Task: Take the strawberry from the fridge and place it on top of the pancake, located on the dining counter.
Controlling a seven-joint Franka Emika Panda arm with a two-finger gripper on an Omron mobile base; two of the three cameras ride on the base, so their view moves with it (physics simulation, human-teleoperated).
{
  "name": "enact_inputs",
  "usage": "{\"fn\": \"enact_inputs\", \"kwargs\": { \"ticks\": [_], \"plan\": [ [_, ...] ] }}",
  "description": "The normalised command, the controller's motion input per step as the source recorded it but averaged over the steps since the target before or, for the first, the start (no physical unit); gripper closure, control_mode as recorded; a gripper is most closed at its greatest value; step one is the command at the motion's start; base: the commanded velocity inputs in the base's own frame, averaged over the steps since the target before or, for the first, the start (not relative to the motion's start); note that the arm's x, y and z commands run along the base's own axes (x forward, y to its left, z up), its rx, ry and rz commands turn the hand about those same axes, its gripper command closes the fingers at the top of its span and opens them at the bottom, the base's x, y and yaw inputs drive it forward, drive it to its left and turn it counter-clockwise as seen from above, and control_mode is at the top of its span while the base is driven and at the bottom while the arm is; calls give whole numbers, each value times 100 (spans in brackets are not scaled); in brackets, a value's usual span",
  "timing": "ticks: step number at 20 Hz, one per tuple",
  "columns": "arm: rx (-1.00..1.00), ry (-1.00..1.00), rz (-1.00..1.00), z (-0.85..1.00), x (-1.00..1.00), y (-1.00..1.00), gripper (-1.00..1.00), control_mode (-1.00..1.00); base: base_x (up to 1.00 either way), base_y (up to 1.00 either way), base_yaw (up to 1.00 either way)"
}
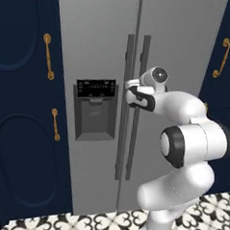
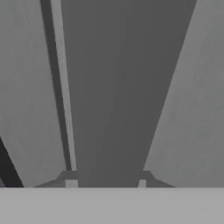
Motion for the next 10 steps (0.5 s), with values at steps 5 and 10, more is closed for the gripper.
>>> {"fn": "enact_inputs", "kwargs": {
  "ticks": [5, 10],
  "plan": [
    [0, 0, 0, -2, -88, -37, 100, -100, 0, 0, 0],
    [0, 0, 0, 0, -95, -55, 100, -100, 0, 0, 0]
  ]
}}
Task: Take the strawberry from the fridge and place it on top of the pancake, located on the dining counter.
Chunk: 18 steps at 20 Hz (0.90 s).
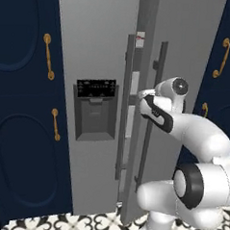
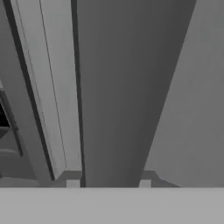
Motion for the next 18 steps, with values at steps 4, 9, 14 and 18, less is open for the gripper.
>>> {"fn": "enact_inputs", "kwargs": {
  "ticks": [4, 9, 14, 18],
  "plan": [
    [0, 0, 0, 0, -85, -64, 100, -100, 0, 0, 0],
    [7, 0, 0, 0, -59, -67, 100, -100, 0, 0, 0],
    [12, 4, 0, 0, -46, -75, 100, -100, 0, 0, 0],
    [14, 11, 0, 0, -56, -78, 100, -100, 0, 0, 0]
  ]
}}
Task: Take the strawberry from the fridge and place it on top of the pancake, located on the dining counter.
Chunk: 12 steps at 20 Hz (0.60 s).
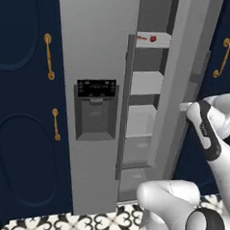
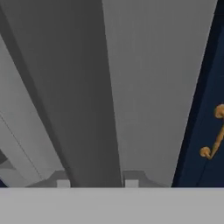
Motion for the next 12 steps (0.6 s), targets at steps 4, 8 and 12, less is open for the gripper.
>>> {"fn": "enact_inputs", "kwargs": {
  "ticks": [4, 8, 12],
  "plan": [
    [15, 10, 0, 0, -66, -79, 100, -100, 0, 0, 0],
    [15, 9, 0, 0, -72, -80, -100, -100, 0, 0, 0],
    [13, 8, -2, 0, -87, -56, -100, -100, 0, 0, 0]
  ]
}}
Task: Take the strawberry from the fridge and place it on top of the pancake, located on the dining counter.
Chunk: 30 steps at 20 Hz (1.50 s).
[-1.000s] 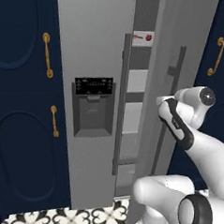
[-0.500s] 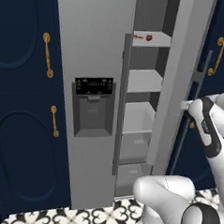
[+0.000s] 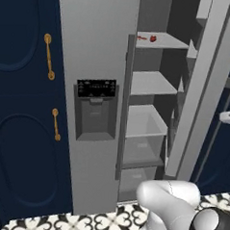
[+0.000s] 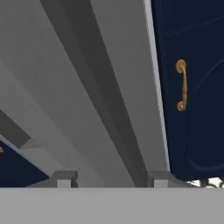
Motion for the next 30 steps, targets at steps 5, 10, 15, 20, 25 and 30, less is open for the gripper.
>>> {"fn": "enact_inputs", "kwargs": {
  "ticks": [5, 10, 15, 20, 25, 30],
  "plan": [
    [-18, 4, -2, 35, -66, 60, -100, -100, 0, 0, 0],
    [-76, 34, 4, 19, 1, 100, -100, -100, 0, 0, 0],
    [-88, 58, 1, 0, 44, 100, -100, -100, 0, 0, 0],
    [-92, 47, 8, 4, 52, 80, -100, -100, 0, 0, 0],
    [-67, 12, 23, 45, 82, 15, -100, -100, 0, 0, 0],
    [-19, 12, 26, 32, 95, -26, -100, -100, 0, 0, 0]
  ]
}}
